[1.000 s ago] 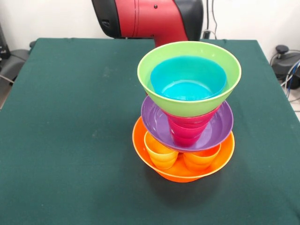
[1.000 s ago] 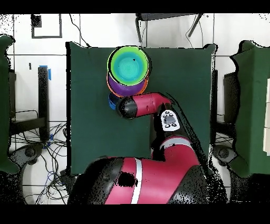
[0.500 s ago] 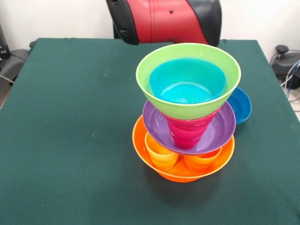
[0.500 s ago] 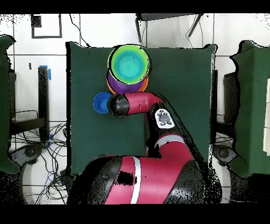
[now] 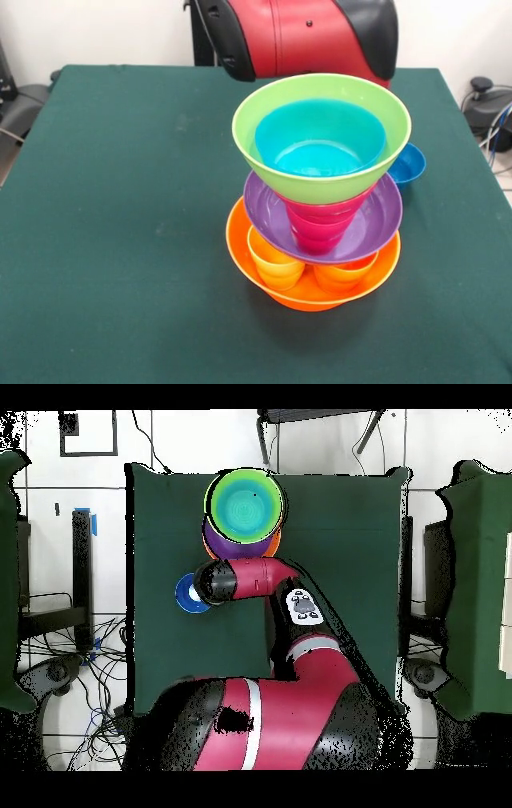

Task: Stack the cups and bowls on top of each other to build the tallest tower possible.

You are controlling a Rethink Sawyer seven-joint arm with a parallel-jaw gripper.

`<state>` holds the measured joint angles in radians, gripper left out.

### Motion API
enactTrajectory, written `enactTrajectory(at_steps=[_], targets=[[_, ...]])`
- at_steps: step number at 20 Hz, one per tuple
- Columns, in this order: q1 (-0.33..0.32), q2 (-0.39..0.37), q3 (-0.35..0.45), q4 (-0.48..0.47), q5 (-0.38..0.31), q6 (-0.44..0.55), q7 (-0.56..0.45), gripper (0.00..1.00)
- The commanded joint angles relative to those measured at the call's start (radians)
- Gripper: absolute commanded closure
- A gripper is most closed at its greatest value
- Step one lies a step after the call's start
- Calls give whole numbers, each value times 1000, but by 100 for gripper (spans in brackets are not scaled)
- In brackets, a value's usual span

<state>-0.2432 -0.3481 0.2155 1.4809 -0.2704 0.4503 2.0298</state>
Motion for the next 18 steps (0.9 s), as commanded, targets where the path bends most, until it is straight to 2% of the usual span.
enactTrajectory(at_steps=[1,9,13,18], targets=[[51,50,129,43,43,74,21,0],[67,-7,98,118,34,53,57,0],[73,-58,79,153,35,81,61,0],[100,-48,63,134,48,70,83,0]])
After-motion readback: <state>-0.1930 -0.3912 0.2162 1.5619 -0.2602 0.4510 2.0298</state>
